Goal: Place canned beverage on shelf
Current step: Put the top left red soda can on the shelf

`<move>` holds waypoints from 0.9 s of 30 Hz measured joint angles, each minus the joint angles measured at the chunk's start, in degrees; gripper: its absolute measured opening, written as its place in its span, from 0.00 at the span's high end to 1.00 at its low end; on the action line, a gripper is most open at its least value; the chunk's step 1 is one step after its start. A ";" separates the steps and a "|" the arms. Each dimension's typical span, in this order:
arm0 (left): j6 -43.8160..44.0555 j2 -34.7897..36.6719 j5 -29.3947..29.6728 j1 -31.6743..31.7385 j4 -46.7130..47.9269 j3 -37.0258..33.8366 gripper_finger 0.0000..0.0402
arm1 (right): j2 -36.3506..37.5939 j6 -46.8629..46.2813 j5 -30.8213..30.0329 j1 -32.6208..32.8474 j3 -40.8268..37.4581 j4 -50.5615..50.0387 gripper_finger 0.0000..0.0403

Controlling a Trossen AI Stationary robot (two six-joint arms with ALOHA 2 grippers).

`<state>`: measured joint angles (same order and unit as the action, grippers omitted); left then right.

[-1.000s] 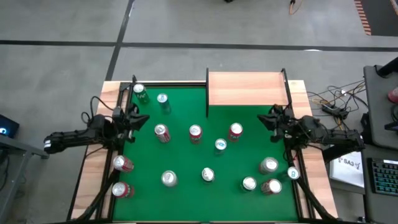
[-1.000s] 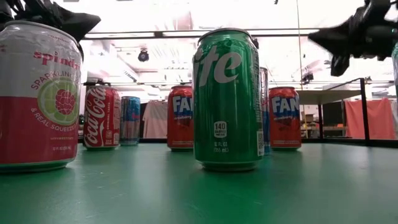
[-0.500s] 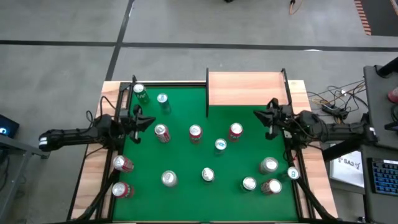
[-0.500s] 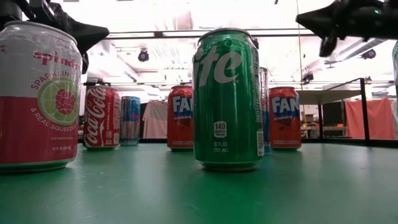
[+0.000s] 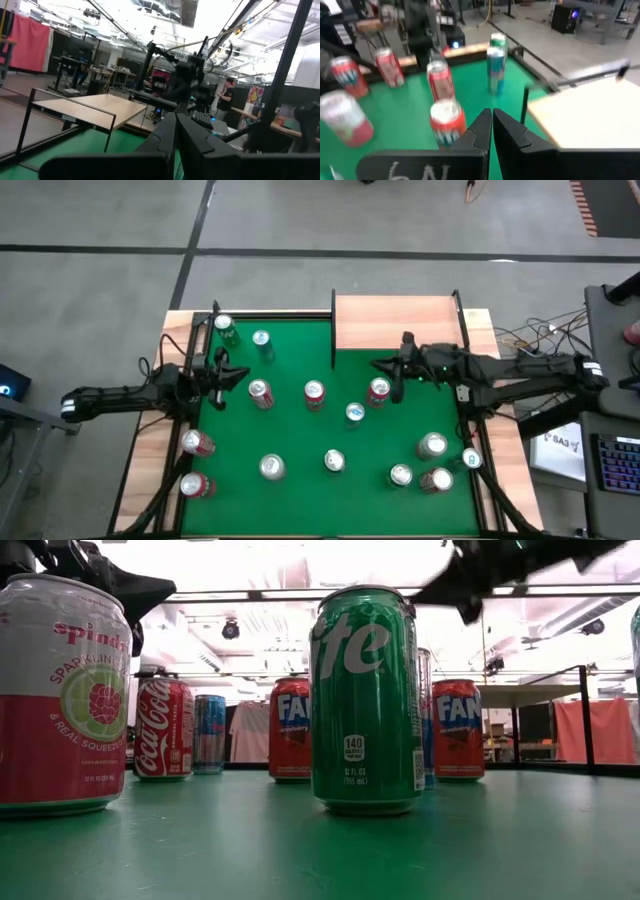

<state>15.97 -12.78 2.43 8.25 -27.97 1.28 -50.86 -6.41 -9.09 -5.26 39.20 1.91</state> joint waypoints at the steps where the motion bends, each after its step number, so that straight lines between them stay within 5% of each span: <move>1: -0.33 -0.08 0.01 0.00 -0.04 0.00 1.00 | -1.30 0.03 -0.03 0.00 1.81 -2.20 0.98; 12: 0.55 -4.03 -3.51 -0.05 -9.22 -0.02 1.00 | -15.83 3.35 0.05 0.13 18.77 -15.66 0.98; 27: 1.29 -19.61 -3.75 -0.04 -28.77 0.65 1.00 | -32.09 10.83 0.03 0.13 37.90 -26.01 0.98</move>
<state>17.26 -32.39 -1.32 8.21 -56.73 1.93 -82.95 4.42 -9.06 -5.13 77.10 -24.09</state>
